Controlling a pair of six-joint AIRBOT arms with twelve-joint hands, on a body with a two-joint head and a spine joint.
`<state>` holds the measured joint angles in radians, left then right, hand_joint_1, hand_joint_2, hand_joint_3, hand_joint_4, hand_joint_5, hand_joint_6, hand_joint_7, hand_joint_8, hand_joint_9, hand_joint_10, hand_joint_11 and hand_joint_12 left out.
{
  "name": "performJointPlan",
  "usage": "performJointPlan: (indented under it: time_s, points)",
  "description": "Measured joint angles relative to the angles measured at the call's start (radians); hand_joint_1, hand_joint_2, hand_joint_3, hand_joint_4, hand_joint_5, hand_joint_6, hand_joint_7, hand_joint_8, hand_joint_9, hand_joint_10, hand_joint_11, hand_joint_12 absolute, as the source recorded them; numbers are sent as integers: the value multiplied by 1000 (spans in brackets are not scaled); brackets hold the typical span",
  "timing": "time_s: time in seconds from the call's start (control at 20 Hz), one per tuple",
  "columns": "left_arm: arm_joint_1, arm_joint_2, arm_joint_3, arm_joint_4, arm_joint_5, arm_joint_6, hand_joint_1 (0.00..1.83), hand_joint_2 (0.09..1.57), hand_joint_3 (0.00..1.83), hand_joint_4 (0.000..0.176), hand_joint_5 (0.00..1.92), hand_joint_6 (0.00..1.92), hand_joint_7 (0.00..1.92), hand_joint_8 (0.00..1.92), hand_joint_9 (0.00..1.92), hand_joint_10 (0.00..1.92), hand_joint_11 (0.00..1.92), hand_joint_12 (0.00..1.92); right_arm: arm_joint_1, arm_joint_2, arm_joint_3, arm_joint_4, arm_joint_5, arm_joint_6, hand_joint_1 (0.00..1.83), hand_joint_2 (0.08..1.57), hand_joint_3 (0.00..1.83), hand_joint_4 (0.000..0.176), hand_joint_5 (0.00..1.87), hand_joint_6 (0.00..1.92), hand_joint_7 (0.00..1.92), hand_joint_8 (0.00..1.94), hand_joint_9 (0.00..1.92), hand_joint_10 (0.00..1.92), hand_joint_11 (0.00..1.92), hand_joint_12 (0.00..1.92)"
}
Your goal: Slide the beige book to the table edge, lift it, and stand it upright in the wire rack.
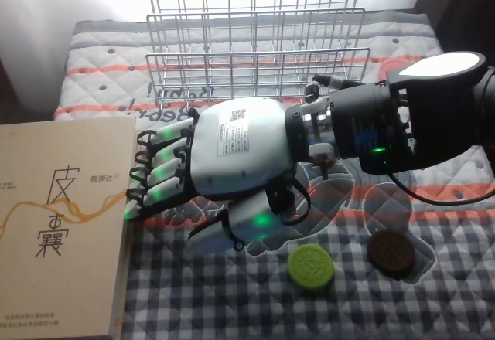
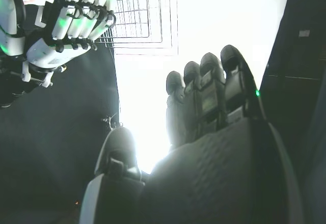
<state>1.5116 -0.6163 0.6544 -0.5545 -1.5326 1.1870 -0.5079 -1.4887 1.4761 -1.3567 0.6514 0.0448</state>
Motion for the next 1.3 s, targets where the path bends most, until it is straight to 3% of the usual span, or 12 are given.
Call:
performJointPlan:
  time_s: [0.2, 0.4, 0.45, 0.65, 0.75, 0.8, 1.1, 1.15, 1.25, 1.3]
  points:
    - [0, -10, 0, -38, -39, -3, 15, 1339, 4, 0, 345, 0, 275, 1, 196, 1, 0, 299, 0, 53, -45, 3, 11, 0, 0, 1470, 2, 0, 258, 0, 297, 0, 268, 0, 45, 643]
    - [0, -27, 20, -84, -79, -49, 68, 1329, 0, 0, 385, 2, 325, 6, 274, 16, 0, 857, 0, 146, -94, 29, 5, 0, 0, 1473, 3, 0, 263, 5, 298, 6, 263, 7, 64, 655]
    - [0, -37, 29, -96, -76, -74, 163, 1346, 2, 0, 416, 5, 371, 11, 327, 24, 0, 974, 0, 165, -105, 41, 4, 0, 0, 1474, 3, 0, 276, 10, 307, 9, 263, 6, 65, 655]
    - [39, -93, 120, -164, -17, -266, 373, 1307, 0, 0, 514, 6, 529, 12, 491, 30, 0, 1134, -8, 250, -156, 146, 37, -34, 0, 1471, 1, 0, 294, 0, 334, 3, 283, 3, 119, 639]
    - [39, -101, 136, -182, 27, -272, 507, 1227, 0, 0, 577, 3, 646, 9, 632, 31, 119, 1175, -20, 296, -191, 219, 60, -83, 0, 1474, 0, 0, 238, 0, 252, 0, 203, 0, 13, 705]
    - [39, -121, 156, -192, 71, -284, 481, 1175, 0, 0, 588, 0, 697, 4, 689, 17, 160, 1222, -49, 351, -233, 304, 99, -138, 18, 1503, 0, 0, 252, 0, 255, 0, 214, 2, 16, 780]
    - [39, -174, 231, -208, 217, -355, 440, 1137, 0, 0, 611, 1, 760, 1, 718, 5, 116, 1331, -107, 491, -310, 450, 218, -206, 9, 1497, 0, 0, 242, 1, 264, 3, 223, 1, 0, 740]
    - [39, -182, 236, -206, 240, -358, 332, 1111, 0, 0, 587, 0, 740, 0, 739, 4, 242, 1227, -120, 510, -323, 476, 228, -223, 18, 1491, 0, 0, 275, 3, 304, 3, 260, 4, 46, 701]
    - [39, -203, 257, -197, 277, -386, 265, 1093, 0, 0, 552, 0, 675, 0, 698, 0, 276, 1154, -136, 526, -340, 500, 239, -257, 19, 1490, 0, 0, 306, 11, 340, 13, 288, 12, 79, 700]
    - [39, -212, 274, -189, 305, -410, 215, 1096, 0, 0, 479, 0, 558, 0, 558, 0, 105, 1124, -142, 526, -342, 500, 247, -261, 54, 1495, 0, 0, 329, 2, 357, 2, 304, 3, 96, 648]
